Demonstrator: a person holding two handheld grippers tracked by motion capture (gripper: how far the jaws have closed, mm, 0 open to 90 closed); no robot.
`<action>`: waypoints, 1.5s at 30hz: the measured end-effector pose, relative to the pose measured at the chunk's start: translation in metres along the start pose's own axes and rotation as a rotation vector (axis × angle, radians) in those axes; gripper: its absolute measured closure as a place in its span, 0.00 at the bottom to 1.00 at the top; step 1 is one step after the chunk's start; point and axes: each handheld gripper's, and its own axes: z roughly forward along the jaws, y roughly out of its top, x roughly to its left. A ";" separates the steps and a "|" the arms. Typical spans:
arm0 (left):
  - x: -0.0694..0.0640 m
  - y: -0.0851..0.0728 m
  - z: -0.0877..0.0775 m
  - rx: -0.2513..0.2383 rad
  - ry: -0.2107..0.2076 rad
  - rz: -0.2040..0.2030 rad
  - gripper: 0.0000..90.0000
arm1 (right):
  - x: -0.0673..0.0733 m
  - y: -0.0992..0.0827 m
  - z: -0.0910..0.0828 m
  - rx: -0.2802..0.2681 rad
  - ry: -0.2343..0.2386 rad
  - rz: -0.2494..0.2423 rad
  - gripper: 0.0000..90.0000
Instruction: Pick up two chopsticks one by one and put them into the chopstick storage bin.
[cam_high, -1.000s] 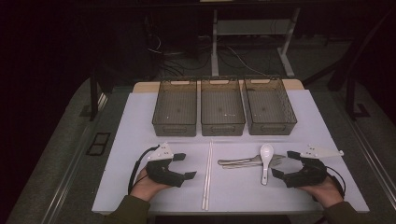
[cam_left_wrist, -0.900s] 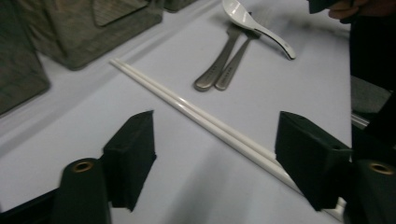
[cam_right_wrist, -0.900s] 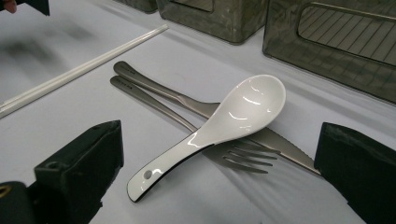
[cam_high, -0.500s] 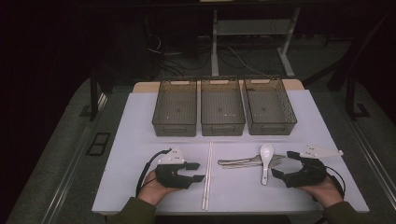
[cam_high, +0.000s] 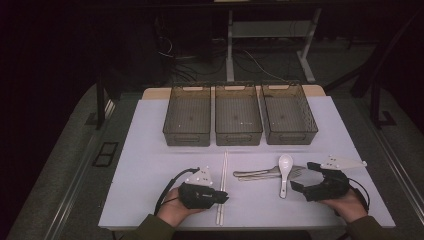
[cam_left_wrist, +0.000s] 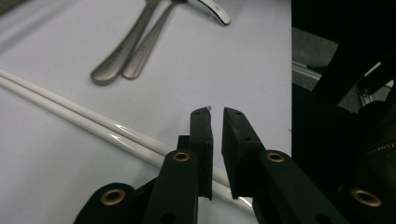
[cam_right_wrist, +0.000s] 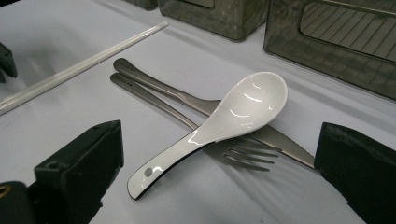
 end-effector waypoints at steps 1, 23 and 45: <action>-0.001 0.000 0.001 0.011 -0.007 0.004 0.93 | 0.000 0.000 0.000 0.000 -0.001 0.001 0.01; -0.013 -0.002 0.022 0.137 -0.065 0.037 0.98 | 0.000 0.000 0.000 0.005 -0.003 0.002 0.01; -0.016 -0.009 0.010 0.184 -0.044 0.016 0.98 | 0.000 0.000 0.000 0.007 -0.003 0.006 0.01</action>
